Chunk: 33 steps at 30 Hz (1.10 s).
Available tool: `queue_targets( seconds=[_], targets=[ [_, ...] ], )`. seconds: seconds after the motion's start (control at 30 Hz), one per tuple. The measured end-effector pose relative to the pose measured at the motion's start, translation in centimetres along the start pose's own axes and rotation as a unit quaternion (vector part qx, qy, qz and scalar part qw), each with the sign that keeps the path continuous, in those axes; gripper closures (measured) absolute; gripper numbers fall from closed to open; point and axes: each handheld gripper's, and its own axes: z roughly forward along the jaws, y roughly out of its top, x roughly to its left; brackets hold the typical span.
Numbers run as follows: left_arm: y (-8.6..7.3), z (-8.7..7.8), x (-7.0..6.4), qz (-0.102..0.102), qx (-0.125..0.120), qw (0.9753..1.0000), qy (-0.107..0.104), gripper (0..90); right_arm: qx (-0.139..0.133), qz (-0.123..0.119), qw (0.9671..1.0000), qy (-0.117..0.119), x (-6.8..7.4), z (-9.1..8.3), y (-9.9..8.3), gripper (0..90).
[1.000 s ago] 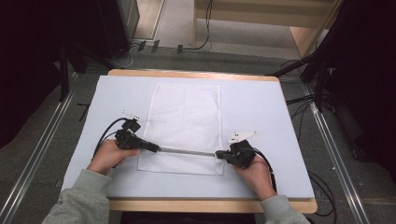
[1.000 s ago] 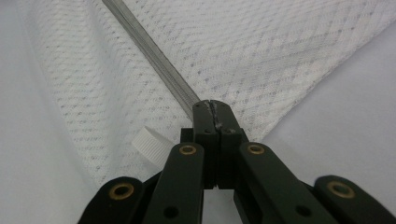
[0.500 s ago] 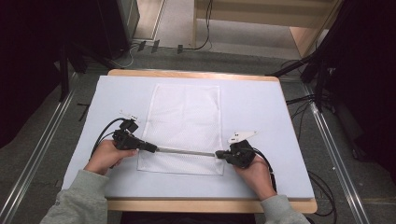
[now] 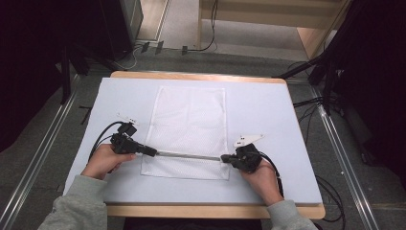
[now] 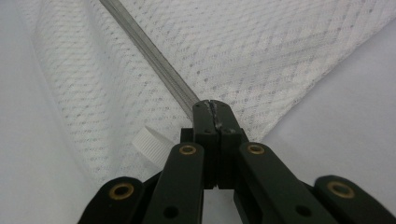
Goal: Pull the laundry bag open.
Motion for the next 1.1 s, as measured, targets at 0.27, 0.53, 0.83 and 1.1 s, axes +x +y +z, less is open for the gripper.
queue_targets(
  seconds=[0.27, 0.53, 0.83, 1.1],
  targets=[
    [-0.3, -0.6, 0.4, -0.007, -0.001, 1.0, 0.006, 88.1, 0.0, -0.002, 1.0, 0.0, 0.0, 0.0, 0.0, 90.0],
    [-1.1, -1.8, 1.3, -0.024, -0.009, 0.9996, 0.01, 88.1, 0.0, -0.002, 1.0, -0.003, 0.1, 0.0, 0.0, 90.0],
    [-2.7, -3.5, 2.7, -0.05, -0.027, 0.9983, 0.017, 88.1, -0.001, -0.004, 1.0, -0.002, 0.0, 0.0, 0.0, 90.0],
    [-3.0, -3.5, 2.4, -0.047, -0.022, 0.9983, 0.026, 88.0, 0.003, -0.007, 1.0, 0.0, 0.0, 0.2, 0.3, 90.0]
  ],
)
